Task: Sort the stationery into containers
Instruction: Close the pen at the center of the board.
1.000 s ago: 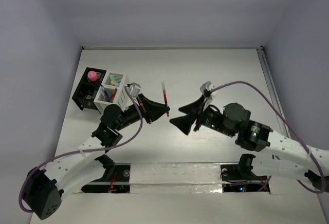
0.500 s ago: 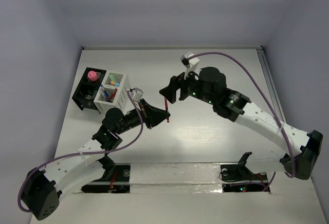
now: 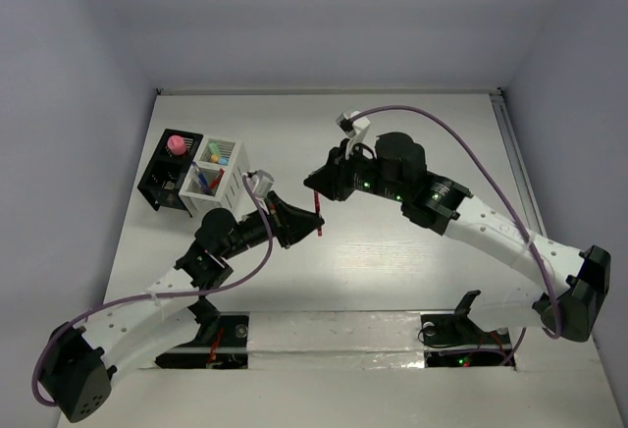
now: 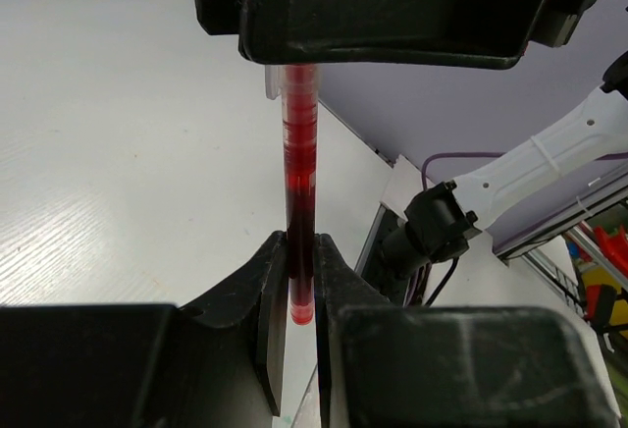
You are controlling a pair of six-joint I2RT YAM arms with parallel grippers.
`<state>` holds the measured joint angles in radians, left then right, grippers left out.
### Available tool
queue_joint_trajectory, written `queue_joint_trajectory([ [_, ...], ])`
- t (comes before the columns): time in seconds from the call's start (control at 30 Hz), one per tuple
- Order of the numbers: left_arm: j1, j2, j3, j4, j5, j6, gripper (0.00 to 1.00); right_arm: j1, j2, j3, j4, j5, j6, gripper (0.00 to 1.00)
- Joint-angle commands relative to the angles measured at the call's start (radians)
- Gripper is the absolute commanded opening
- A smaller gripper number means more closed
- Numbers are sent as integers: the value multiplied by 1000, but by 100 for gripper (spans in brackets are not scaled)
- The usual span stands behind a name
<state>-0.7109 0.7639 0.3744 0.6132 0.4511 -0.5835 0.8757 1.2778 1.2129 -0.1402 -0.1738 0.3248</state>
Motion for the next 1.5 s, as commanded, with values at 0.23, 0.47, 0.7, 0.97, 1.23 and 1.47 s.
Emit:
queue_joint_trajectory([
  [0.23,-4,-38,89,-6,-69,34,0,2,-37,-119,93,-102,56,0],
  [0.47,-4,0,198,-29,-109,39,0,2,-61,-213,116,-180,82,0],
  [0.7,-4,-3,251,-76,-147,34,0,20,-84,-256,129,-190,103,0],
  [0.97,-4,-14,250,-67,-132,11,0,20,-120,-331,186,-213,151,0],
  [1.23,-4,74,239,20,-97,8,0,29,-135,-378,237,-205,169,0],
  [1.47,-4,103,228,28,-106,19,0,29,-127,-388,260,-181,146,0],
])
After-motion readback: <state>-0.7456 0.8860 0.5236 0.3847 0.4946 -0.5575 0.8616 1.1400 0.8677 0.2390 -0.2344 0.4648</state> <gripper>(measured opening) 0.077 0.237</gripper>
